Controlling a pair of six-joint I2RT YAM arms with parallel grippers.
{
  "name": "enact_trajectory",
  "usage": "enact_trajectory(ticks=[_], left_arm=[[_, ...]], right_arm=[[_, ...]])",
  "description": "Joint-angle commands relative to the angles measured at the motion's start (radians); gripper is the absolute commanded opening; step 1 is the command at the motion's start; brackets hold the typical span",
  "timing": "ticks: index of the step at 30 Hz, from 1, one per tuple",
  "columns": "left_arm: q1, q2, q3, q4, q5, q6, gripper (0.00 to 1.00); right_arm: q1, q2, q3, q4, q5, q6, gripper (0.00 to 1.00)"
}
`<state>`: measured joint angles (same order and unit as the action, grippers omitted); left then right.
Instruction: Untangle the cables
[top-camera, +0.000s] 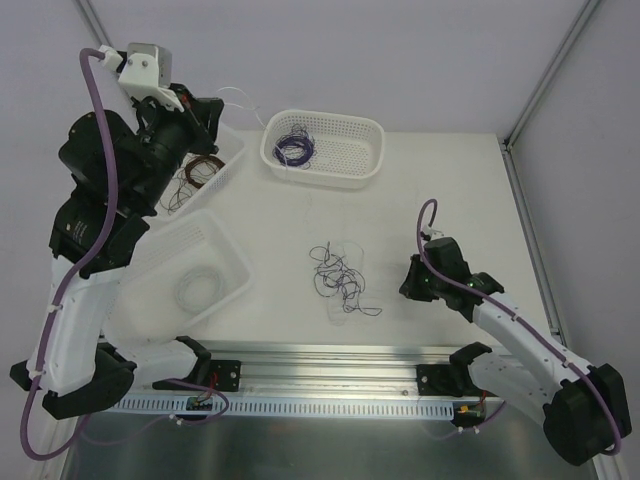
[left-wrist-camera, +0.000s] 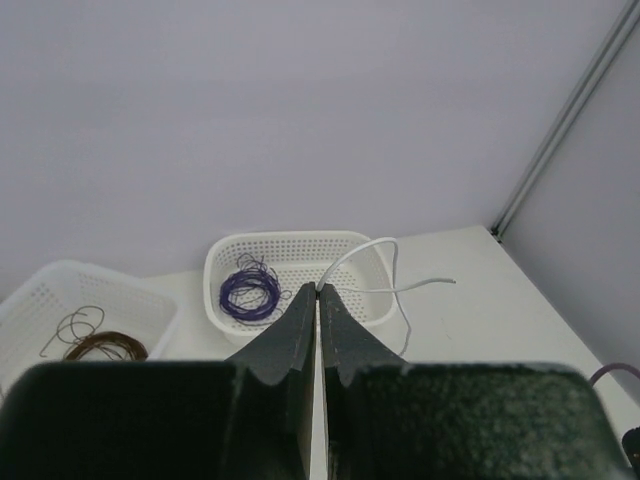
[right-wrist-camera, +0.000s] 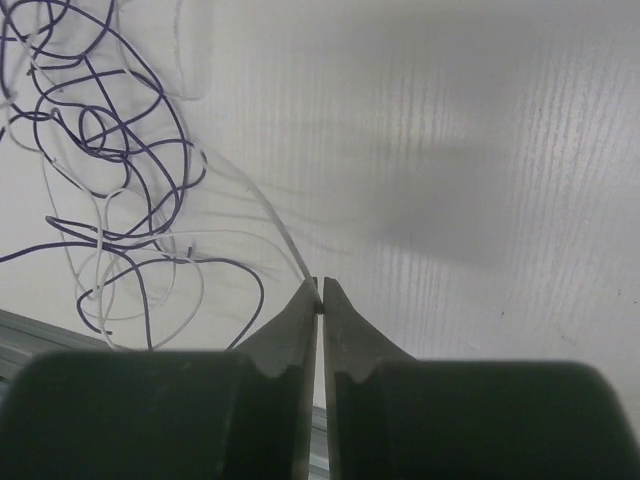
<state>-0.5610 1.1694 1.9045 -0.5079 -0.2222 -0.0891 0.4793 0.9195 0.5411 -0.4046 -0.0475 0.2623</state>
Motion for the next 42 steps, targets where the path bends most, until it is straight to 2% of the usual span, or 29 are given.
enact_trajectory(ticks=[1,4,12,17,27,33,38,42], left_arm=[[0.006,0.019,0.097,0.006,-0.063,0.08,0.0],[0.006,0.036,0.16,0.005,-0.129,0.141,0.0],[0.006,0.055,0.252,0.008,-0.354,0.304,0.0],[0.007,0.018,0.205,0.006,-0.411,0.324,0.0],[0.012,-0.112,-0.099,0.006,-0.65,0.342,0.0],[0.013,-0.255,-0.328,-0.001,-0.732,0.259,0.0],[0.016,-0.347,-0.531,-0.009,-0.746,0.215,0.0],[0.042,-0.381,-0.682,-0.024,-0.682,0.141,0.0]], right_arm=[[-0.007,0.022,0.034,-0.045,0.041,0.012,0.07],[-0.019,0.019,0.039,-0.072,0.1,0.015,0.04],[-0.079,-0.007,0.037,-0.112,0.124,0.015,0.04],[-0.082,-0.01,0.025,-0.089,0.089,0.018,0.07],[-0.084,-0.01,0.023,-0.069,0.063,-0.009,0.09],[-0.082,0.004,0.031,-0.06,0.055,-0.015,0.09],[-0.084,0.012,0.04,-0.06,0.057,-0.032,0.09],[-0.084,0.016,0.043,-0.059,0.02,-0.031,0.09]])
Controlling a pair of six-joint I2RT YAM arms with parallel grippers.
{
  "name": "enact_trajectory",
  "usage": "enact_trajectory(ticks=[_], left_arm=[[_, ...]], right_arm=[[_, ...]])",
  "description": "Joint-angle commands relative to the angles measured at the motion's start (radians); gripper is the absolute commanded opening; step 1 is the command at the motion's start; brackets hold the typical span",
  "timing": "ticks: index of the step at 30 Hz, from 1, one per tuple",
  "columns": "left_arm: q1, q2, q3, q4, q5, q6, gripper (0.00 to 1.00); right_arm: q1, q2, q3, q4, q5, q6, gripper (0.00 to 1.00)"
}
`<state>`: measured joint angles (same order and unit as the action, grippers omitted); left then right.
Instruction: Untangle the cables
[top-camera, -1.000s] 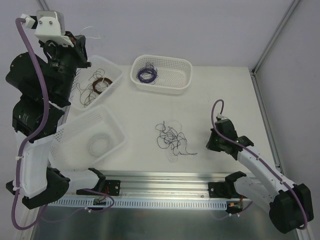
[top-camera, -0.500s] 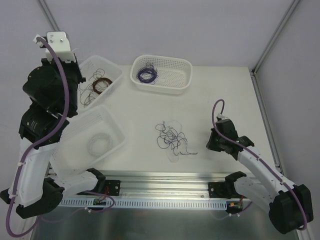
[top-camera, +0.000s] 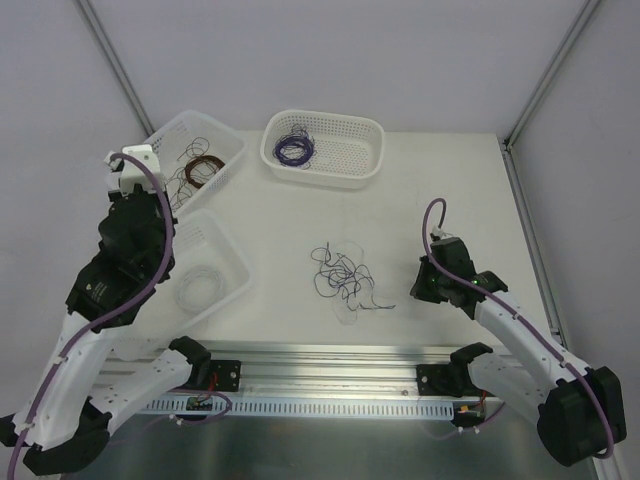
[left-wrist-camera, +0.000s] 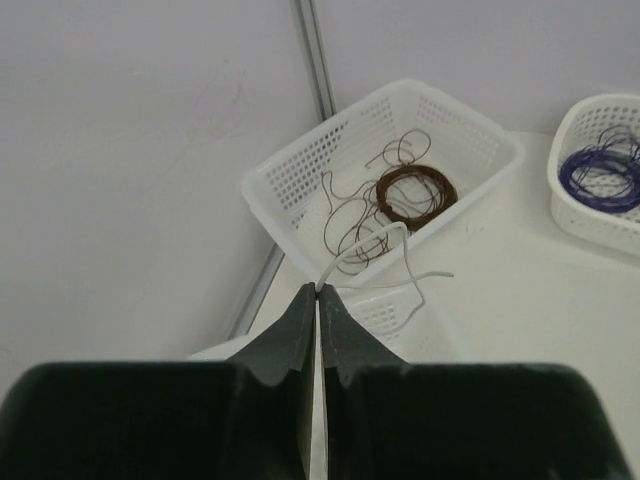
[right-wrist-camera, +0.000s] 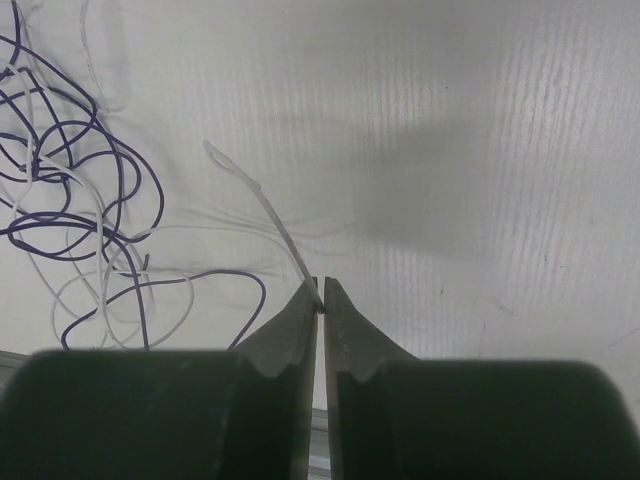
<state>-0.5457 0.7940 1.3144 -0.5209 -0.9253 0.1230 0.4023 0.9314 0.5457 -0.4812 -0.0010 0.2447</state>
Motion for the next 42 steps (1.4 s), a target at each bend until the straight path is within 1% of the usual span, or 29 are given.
enact_trajectory(ticks=[1,2,3,5,7,8,10,11,14,15,17,18,21,23,24,26,28,29,30,31,33,34,36,37,40,42], left_arm=[[0.039,-0.01,-0.127,-0.014,0.04,-0.112,0.0],[0.055,-0.021,-0.198,-0.019,0.06,-0.121,0.0],[0.093,-0.022,-0.236,-0.027,0.087,-0.159,0.0],[0.137,-0.027,-0.323,-0.042,0.176,-0.244,0.04],[0.193,-0.033,-0.372,-0.057,0.27,-0.32,0.08],[0.207,-0.035,-0.406,-0.065,0.292,-0.342,0.17],[0.23,-0.039,-0.423,-0.086,0.321,-0.388,0.28],[0.234,-0.038,-0.431,-0.091,0.345,-0.394,0.43],[0.242,-0.029,-0.419,-0.116,0.393,-0.419,0.63],[0.24,-0.026,-0.412,-0.12,0.408,-0.422,0.73],[0.24,-0.018,-0.394,-0.128,0.454,-0.437,0.81],[0.24,-0.019,-0.388,-0.128,0.517,-0.442,0.87],[0.24,0.0,-0.359,-0.126,0.682,-0.448,0.95],[0.239,0.03,-0.34,-0.125,0.771,-0.457,0.97],[0.237,0.049,-0.336,-0.125,0.865,-0.471,0.98],[0.228,0.068,-0.323,-0.119,0.948,-0.49,0.99],[0.178,0.089,-0.316,-0.096,1.003,-0.511,0.99],[0.15,0.096,-0.314,-0.082,1.003,-0.513,0.99],[0.074,0.111,-0.308,-0.056,0.997,-0.508,0.99],[0.034,0.119,-0.3,-0.038,0.972,-0.505,0.99],[-0.067,0.146,-0.299,0.004,0.973,-0.485,0.99],[-0.097,0.154,-0.302,0.06,0.982,-0.479,0.99],[-0.141,0.178,-0.316,0.122,0.999,-0.467,0.99],[-0.183,0.188,-0.325,0.177,1.003,-0.461,0.99],[-0.24,0.226,-0.345,0.263,1.004,-0.416,0.99],[-0.283,0.26,-0.353,0.353,1.008,-0.393,0.99]], right_arm=[[-0.006,0.003,0.036,0.019,-0.028,-0.01,0.09],[-0.005,-0.002,0.033,0.021,-0.03,-0.007,0.09],[-0.006,-0.005,0.031,0.021,-0.031,-0.005,0.09],[-0.006,-0.009,0.031,0.018,-0.034,-0.004,0.09],[-0.006,-0.023,0.033,0.01,-0.034,-0.01,0.09],[-0.006,-0.029,0.034,0.003,-0.033,-0.015,0.09],[-0.005,-0.045,0.04,-0.007,-0.028,-0.019,0.09],[-0.006,-0.051,0.042,-0.016,-0.028,-0.025,0.08],[-0.006,-0.069,0.057,-0.02,-0.039,-0.036,0.07],[-0.005,-0.072,0.063,-0.022,-0.04,-0.036,0.06],[-0.005,-0.078,0.083,-0.031,-0.045,-0.038,0.06],[-0.005,-0.08,0.089,-0.033,-0.047,-0.041,0.05],[-0.005,-0.088,0.122,-0.04,-0.065,-0.047,0.03],[-0.005,-0.095,0.152,-0.048,-0.085,-0.05,0.02],[-0.003,-0.098,0.163,-0.051,-0.094,-0.057,0.02],[-0.005,-0.112,0.209,-0.06,-0.119,-0.062,0.01],[-0.003,-0.123,0.241,-0.068,-0.137,-0.073,0.01],[-0.005,-0.131,0.258,-0.069,-0.155,-0.076,0.01],[-0.005,-0.143,0.293,-0.071,-0.168,-0.076,0.01],[-0.005,-0.146,0.31,-0.069,-0.178,-0.077,0.01],[-0.005,-0.151,0.361,-0.063,-0.221,-0.078,0.01],[-0.003,-0.149,0.378,-0.06,-0.237,-0.076,0.01],[-0.005,-0.141,0.427,-0.054,-0.284,-0.074,0.01],[-0.003,-0.138,0.447,-0.051,-0.3,-0.071,0.01],[-0.006,-0.134,0.496,-0.043,-0.358,-0.058,0.01],[-0.003,-0.135,0.513,-0.024,-0.405,-0.036,0.01]])
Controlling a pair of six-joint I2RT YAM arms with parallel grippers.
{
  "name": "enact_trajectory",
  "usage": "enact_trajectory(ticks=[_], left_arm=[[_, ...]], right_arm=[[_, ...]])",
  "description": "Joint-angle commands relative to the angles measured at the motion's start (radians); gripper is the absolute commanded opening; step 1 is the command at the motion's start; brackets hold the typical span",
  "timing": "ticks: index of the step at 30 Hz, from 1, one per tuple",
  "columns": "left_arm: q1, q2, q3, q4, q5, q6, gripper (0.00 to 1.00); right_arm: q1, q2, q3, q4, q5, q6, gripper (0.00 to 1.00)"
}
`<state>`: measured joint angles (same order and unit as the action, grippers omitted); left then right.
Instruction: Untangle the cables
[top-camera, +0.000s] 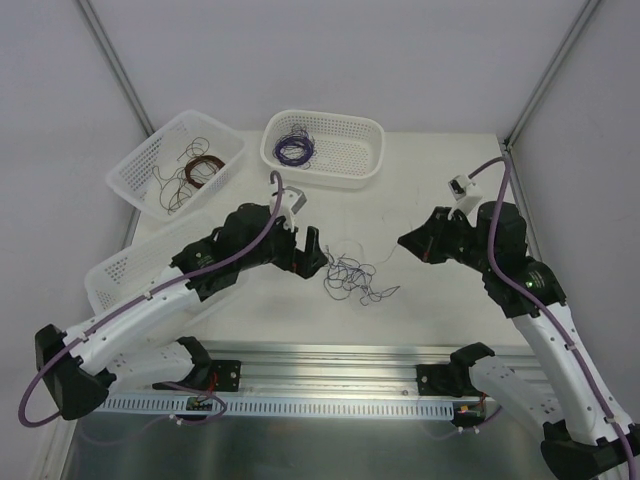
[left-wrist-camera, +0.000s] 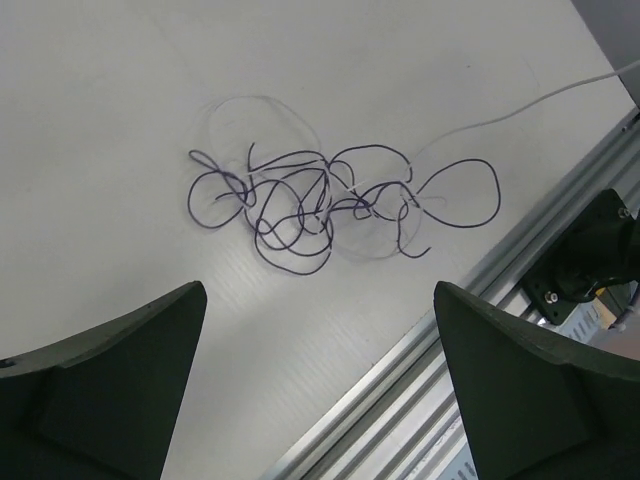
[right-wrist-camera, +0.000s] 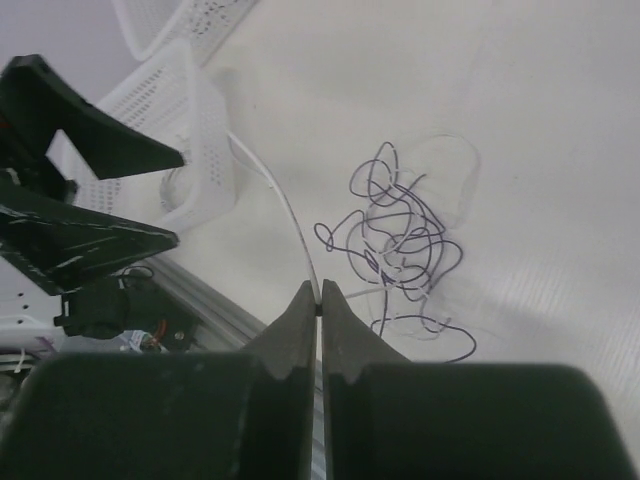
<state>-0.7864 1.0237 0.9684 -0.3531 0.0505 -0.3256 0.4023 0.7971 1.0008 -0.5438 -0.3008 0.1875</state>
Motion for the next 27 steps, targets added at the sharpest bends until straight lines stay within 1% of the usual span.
enact_trajectory(ticks=[1,2,5,6,9,10,13,17,20,21,23,24,26,27], left_arm=[[-0.054,0.039,-0.02,0.225,0.034,0.06,0.99],[-0.08,0.05,-0.026,0.297,0.038,0.066,0.99],[-0.117,0.102,-0.042,0.409,0.057,0.089,0.98],[-0.141,0.119,-0.045,0.486,0.063,0.103,0.97],[-0.181,0.205,-0.05,0.615,0.083,0.123,0.94],[-0.191,0.222,-0.053,0.65,0.089,0.125,0.91],[-0.217,0.294,-0.045,0.722,0.106,0.138,0.88],[-0.241,0.366,-0.022,0.753,0.149,0.14,0.82],[-0.258,0.401,-0.019,0.767,0.157,0.137,0.69],[-0.261,0.415,-0.017,0.769,0.157,0.129,0.58],[-0.264,0.424,-0.016,0.77,0.149,0.12,0.47],[-0.264,0.426,-0.016,0.775,0.141,0.117,0.35],[-0.266,0.423,-0.019,0.781,0.134,0.117,0.21],[-0.266,0.418,-0.019,0.787,0.126,0.117,0.12]], right_arm=[[-0.005,0.001,0.068,0.056,-0.119,0.027,0.01],[-0.005,-0.002,0.071,0.064,-0.144,0.035,0.01],[-0.005,-0.004,0.075,0.096,-0.175,0.073,0.01],[-0.005,-0.007,0.071,0.107,-0.182,0.081,0.01],[-0.005,-0.013,0.065,0.134,-0.199,0.112,0.01],[-0.003,-0.015,0.067,0.142,-0.202,0.121,0.01],[-0.005,-0.022,0.068,0.15,-0.208,0.132,0.02],[-0.003,-0.03,0.071,0.15,-0.201,0.135,0.01],[-0.005,-0.035,0.07,0.151,-0.198,0.135,0.02],[-0.003,-0.038,0.068,0.151,-0.196,0.135,0.02],[-0.005,-0.042,0.067,0.148,-0.189,0.133,0.02],[-0.005,-0.044,0.065,0.148,-0.189,0.13,0.02],[-0.003,-0.047,0.062,0.143,-0.189,0.129,0.02],[-0.005,-0.047,0.059,0.14,-0.189,0.125,0.02]])
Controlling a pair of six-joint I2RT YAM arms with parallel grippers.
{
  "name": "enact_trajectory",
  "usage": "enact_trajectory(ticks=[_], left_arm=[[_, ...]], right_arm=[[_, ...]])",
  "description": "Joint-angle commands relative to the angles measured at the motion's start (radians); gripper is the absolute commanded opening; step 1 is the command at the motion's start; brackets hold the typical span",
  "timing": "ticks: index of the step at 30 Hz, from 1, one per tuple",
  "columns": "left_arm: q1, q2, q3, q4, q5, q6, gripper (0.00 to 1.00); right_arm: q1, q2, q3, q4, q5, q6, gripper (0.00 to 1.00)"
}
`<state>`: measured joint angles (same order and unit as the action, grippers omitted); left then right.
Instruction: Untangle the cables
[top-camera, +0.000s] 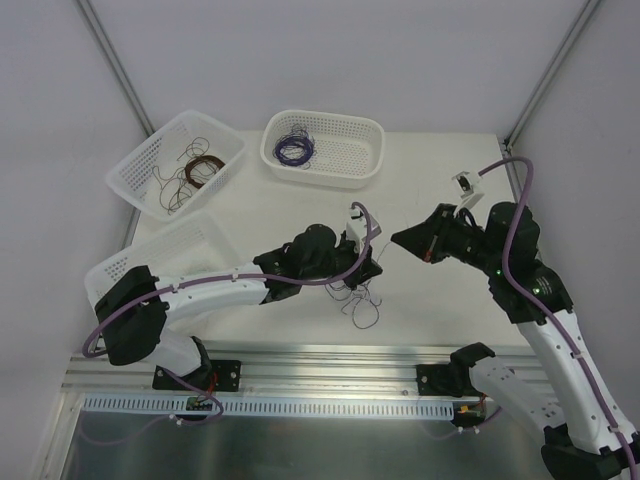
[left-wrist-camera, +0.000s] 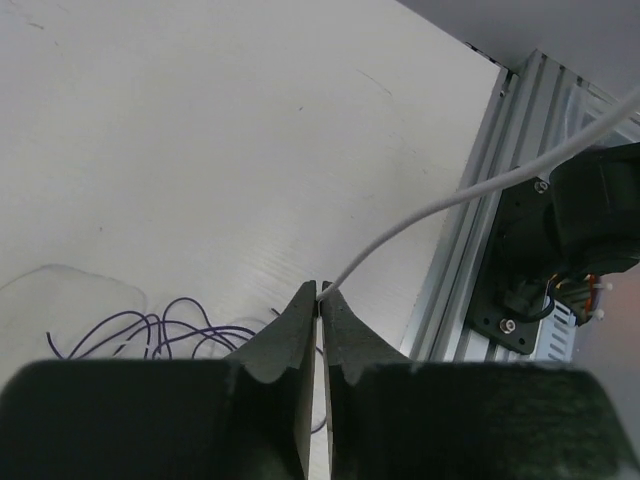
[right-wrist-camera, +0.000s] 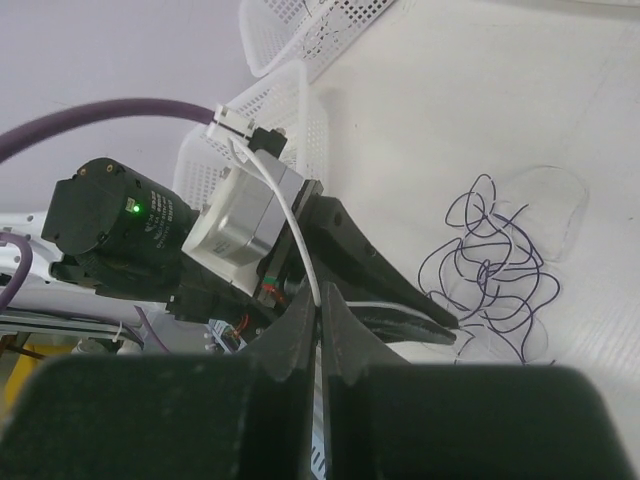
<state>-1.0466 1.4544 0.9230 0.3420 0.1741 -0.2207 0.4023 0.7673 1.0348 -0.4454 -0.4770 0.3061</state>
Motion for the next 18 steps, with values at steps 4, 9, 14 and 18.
enact_trajectory(ticks=[4,9,14,18], left_arm=[[-0.006,-0.037,0.03,0.085,-0.033,0.007,0.0],[-0.006,-0.08,0.04,0.023,-0.102,-0.028,0.0],[-0.003,-0.115,0.051,-0.052,-0.209,-0.065,0.0],[-0.001,-0.141,0.06,-0.07,-0.254,-0.129,0.0]], right_arm=[[-0.005,-0.026,0.004,-0.013,0.029,-0.028,0.12],[-0.005,-0.031,-0.067,-0.093,0.112,-0.078,0.26],[-0.005,-0.075,-0.151,-0.105,0.199,-0.088,0.45],[-0.005,-0.092,-0.237,-0.078,0.238,-0.104,0.55]])
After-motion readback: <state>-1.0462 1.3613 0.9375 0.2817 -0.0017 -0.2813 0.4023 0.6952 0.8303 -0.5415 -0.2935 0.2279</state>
